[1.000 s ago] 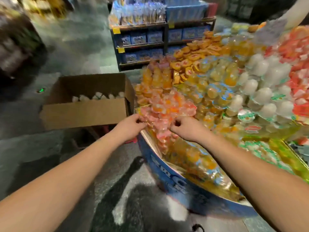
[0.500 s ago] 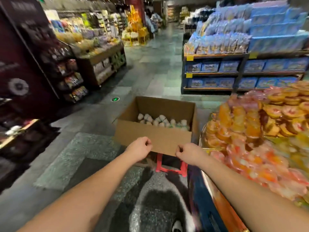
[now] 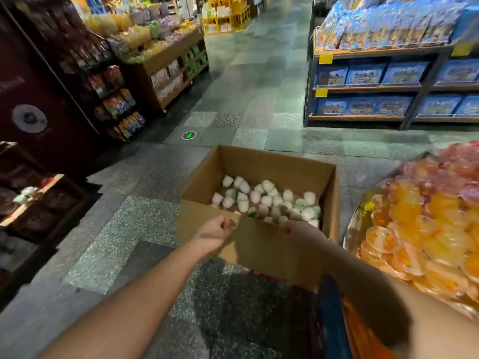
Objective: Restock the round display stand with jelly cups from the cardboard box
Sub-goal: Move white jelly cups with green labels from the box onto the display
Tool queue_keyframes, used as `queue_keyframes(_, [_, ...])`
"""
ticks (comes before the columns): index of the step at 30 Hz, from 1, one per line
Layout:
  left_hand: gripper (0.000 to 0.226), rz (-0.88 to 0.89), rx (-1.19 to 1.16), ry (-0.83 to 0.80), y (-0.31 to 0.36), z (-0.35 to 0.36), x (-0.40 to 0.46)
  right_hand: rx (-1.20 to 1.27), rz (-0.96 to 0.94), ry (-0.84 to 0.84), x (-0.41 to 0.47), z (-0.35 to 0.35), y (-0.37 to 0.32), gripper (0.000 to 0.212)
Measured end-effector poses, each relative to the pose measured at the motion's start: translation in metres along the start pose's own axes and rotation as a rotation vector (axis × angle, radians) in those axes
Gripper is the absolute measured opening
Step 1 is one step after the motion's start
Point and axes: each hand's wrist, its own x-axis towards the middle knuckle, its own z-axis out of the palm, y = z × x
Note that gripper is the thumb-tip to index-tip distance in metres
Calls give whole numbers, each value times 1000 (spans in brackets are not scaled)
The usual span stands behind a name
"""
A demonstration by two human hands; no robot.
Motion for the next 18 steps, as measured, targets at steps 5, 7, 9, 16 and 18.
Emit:
queue_keyframes(5, [13,-46,-77,-33,-17,-11,69,-60,74,-12,55,-5,16,25])
queue_keyframes(7, [14,-54,-86,-47,-25,-14,103,-22,118,-43,78,-5,21,29])
queue_keyframes(9, [14,-70,-83,-79,-34,-15,141,-9,163,-66,105,-4,29,32])
queue_keyframes(16, [17,-48,0,-271,-70,-2,287,33,339,-69,199,-1,45,29])
queue_keyframes(18, [18,-75,43,-318,-86,7,323,23,403,-85,225,8,49,30])
